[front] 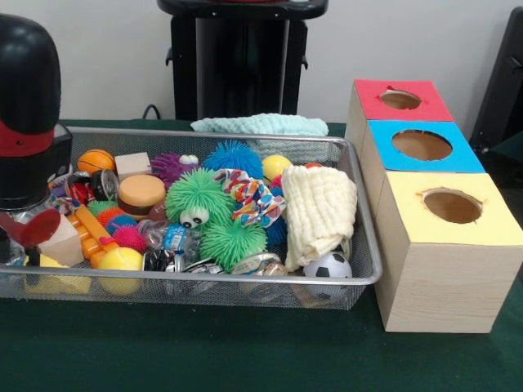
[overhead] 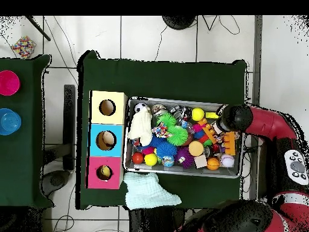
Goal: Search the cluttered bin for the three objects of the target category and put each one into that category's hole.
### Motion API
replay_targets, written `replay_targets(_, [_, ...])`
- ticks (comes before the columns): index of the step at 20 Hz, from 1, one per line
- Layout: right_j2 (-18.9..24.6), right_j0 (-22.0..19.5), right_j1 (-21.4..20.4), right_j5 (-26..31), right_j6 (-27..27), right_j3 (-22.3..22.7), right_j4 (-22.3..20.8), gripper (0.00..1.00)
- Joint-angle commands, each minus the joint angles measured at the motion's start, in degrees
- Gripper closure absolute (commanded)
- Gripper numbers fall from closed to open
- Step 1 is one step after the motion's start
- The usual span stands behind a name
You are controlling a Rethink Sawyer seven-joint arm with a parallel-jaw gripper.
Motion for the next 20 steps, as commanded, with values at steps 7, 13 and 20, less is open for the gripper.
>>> replay_targets(7, [8.4, -2.9, 9.8, 16.9, -12.2, 0.8, 9.5, 0.00])
replay_targets(13, [9.3, -3.2, 10.7, 18.5, -13.4, -0.7, 10.4, 0.00])
replay_targets(20, [9.6, -3.6, 10.8, 18.2, -15.4, -0.7, 9.7, 1.00])
